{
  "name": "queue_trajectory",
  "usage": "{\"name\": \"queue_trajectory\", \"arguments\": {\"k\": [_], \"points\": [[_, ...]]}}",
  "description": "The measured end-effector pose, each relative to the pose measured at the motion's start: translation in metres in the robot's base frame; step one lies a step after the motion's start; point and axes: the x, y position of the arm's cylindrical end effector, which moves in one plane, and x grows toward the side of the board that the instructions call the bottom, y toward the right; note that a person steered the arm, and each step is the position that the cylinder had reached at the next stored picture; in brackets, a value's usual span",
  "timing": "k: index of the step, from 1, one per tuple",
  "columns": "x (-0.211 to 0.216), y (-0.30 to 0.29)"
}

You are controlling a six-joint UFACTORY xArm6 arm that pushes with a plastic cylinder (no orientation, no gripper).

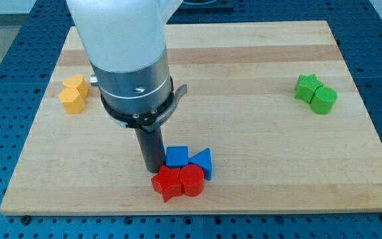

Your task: Push the group of yellow blocks towards the bottom left corner of the board

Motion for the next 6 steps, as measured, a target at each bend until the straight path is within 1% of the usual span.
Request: {"name": "queue_trajectory", "arguments": {"k": [1, 2, 4, 5, 6], "points": [[-0.018, -0.008], [-0.053, -0.016], [-0.067, -0.021], [-0.110, -0.017], [-0.177, -0.018]]}}
